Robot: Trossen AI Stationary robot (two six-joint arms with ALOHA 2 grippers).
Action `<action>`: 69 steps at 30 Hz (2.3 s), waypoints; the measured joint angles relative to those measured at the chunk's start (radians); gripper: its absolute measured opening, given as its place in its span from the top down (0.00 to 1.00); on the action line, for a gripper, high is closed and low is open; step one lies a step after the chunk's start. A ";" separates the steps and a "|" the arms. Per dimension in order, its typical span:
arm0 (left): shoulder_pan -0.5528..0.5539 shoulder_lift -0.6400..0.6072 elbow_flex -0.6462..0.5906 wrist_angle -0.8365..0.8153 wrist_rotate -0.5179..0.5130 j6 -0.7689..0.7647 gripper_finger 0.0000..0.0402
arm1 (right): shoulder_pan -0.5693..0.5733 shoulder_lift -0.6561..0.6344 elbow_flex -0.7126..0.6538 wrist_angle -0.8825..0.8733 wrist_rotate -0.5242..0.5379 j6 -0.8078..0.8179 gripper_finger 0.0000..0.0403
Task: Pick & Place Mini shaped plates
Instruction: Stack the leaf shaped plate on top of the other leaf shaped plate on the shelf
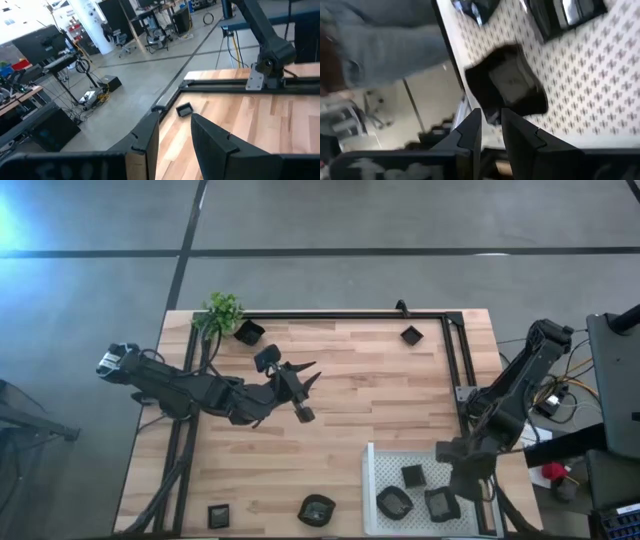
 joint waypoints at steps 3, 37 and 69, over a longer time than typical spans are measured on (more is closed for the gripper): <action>0.000 0.000 0.000 -0.072 0.044 -0.057 0.73 | 0.000 -0.053 0.000 0.001 0.074 -0.004 0.83; -0.070 0.028 -0.384 -0.026 0.974 -0.501 0.73 | 0.000 -0.290 0.000 0.006 0.789 -0.436 0.84; -0.117 0.383 -0.223 0.140 1.027 -0.544 0.73 | 0.000 -0.291 0.000 0.005 0.809 -0.570 0.86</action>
